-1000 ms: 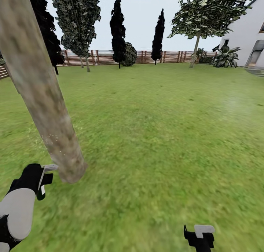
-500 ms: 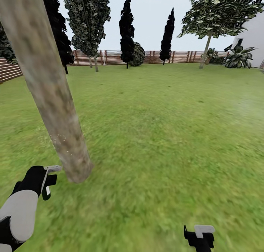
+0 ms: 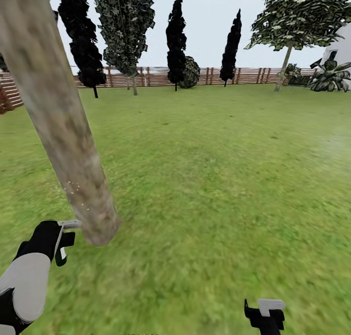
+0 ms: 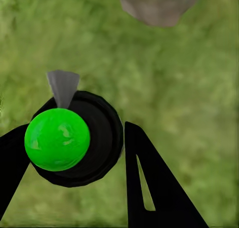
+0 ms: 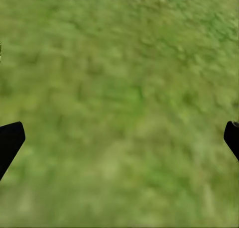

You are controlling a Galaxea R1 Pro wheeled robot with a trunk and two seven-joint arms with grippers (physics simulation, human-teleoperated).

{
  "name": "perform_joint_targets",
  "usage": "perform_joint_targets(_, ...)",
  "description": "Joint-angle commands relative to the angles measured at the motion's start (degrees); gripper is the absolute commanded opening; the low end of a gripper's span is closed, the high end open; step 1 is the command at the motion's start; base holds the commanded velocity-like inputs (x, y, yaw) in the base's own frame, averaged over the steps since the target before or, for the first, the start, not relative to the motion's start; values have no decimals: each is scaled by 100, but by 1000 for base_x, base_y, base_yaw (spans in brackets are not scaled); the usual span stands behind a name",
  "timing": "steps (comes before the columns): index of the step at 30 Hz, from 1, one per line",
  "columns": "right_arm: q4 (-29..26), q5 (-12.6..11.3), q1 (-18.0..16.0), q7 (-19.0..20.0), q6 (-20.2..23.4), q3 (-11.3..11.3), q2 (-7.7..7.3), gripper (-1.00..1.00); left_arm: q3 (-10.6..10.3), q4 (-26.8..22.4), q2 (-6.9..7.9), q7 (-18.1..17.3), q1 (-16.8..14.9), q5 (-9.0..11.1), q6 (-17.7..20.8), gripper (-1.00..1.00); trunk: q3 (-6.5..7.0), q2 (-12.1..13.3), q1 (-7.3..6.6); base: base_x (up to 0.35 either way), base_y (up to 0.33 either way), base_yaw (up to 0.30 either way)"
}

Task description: In the garden, pick up the pesticide atomizer on the floor and spray pesticide onto both trees until each tree trunk is fully covered.

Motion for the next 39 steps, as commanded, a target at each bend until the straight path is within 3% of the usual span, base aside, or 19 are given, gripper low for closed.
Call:
perform_joint_targets(1, 0, 0, 0, 0, 0, 0, 0, 100, 0, 3, 0, -1, 0, -2, 0, -100, 0, 0, 0, 0, -275, 275)
perform_joint_targets(13, 0, 0, 0, 0, 0, 0, 78, 100, 0, 42, -1, 2, 0, -2, 6, -100, 0, 0, 0, 86, -275, 39)
perform_joint_targets(26, 0, 0, 0, 0, 0, 0, 79, 100, 0, 60, -9, 2, 0, 6, 0, -100, 0, 0, 0, 158, -251, 256)
perform_joint_targets(39, 0, 0, 0, 0, 0, 0, 79, 100, 0, 60, -9, 2, 0, 6, 0, -100, 0, 0, 0, 102, -270, 32)
